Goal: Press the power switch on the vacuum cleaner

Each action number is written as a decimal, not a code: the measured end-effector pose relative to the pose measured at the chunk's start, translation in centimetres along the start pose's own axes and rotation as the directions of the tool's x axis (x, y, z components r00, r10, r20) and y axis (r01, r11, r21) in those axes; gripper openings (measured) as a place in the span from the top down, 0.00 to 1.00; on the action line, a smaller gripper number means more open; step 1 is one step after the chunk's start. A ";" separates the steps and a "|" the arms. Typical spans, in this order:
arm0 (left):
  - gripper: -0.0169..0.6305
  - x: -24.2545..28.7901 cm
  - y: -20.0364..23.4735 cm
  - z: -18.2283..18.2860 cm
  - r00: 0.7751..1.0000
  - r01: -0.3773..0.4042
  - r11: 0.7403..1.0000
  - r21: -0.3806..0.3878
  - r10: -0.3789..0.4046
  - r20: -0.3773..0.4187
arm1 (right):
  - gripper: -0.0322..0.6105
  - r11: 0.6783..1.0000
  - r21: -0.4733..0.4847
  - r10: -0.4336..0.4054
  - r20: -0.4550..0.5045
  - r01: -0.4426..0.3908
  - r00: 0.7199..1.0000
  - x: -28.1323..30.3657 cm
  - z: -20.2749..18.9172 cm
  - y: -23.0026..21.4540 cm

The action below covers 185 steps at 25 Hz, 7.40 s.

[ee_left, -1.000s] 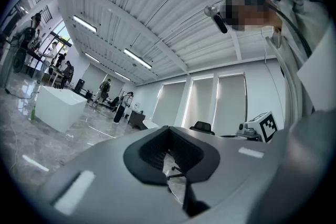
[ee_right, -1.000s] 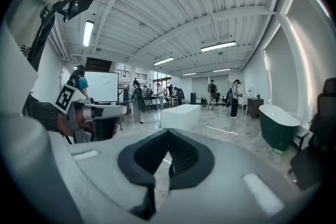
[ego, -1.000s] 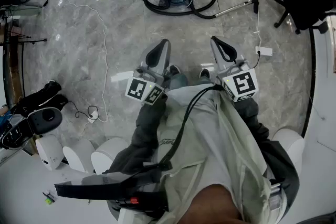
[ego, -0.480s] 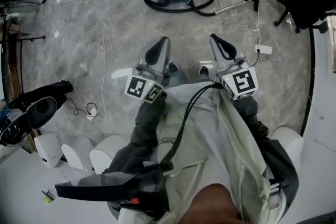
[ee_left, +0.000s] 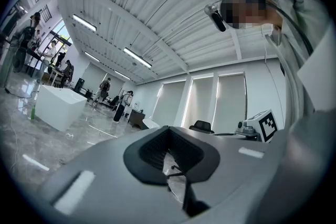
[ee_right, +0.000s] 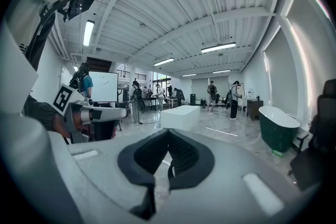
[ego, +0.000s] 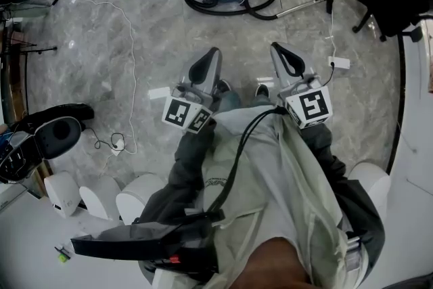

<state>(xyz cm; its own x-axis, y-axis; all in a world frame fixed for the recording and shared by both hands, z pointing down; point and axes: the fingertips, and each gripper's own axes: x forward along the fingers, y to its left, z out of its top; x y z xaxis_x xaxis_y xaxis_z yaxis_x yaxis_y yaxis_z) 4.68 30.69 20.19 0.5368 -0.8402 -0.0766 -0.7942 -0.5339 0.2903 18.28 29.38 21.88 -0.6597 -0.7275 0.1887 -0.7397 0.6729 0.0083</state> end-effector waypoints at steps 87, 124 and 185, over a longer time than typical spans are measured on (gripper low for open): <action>0.97 27.7 44.1 -0.7 0.956 -0.219 0.976 0.014 0.217 -0.198 | 0.95 0.990 -0.141 -0.036 -0.266 -0.002 0.963 47.4 -2.1 -18.0; 0.97 33.4 57.2 -24.9 0.891 -0.288 0.955 -0.071 0.240 -0.386 | 0.95 0.958 -0.198 0.002 -0.717 -0.207 0.697 67.2 -37.9 -21.7; 0.97 31.3 61.3 -30.7 0.846 -0.387 0.916 -0.107 0.306 -0.437 | 0.96 0.783 -0.401 -0.156 -0.866 -0.476 0.475 74.2 -45.7 -23.5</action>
<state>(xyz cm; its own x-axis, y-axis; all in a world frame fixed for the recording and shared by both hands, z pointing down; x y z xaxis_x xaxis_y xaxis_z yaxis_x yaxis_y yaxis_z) -18.50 -25.39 64.91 0.3354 -0.8323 0.4413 -0.9047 -0.1540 0.3972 -7.16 -34.27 80.56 -0.0827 -0.3339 0.9390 -0.2119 0.9265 0.3108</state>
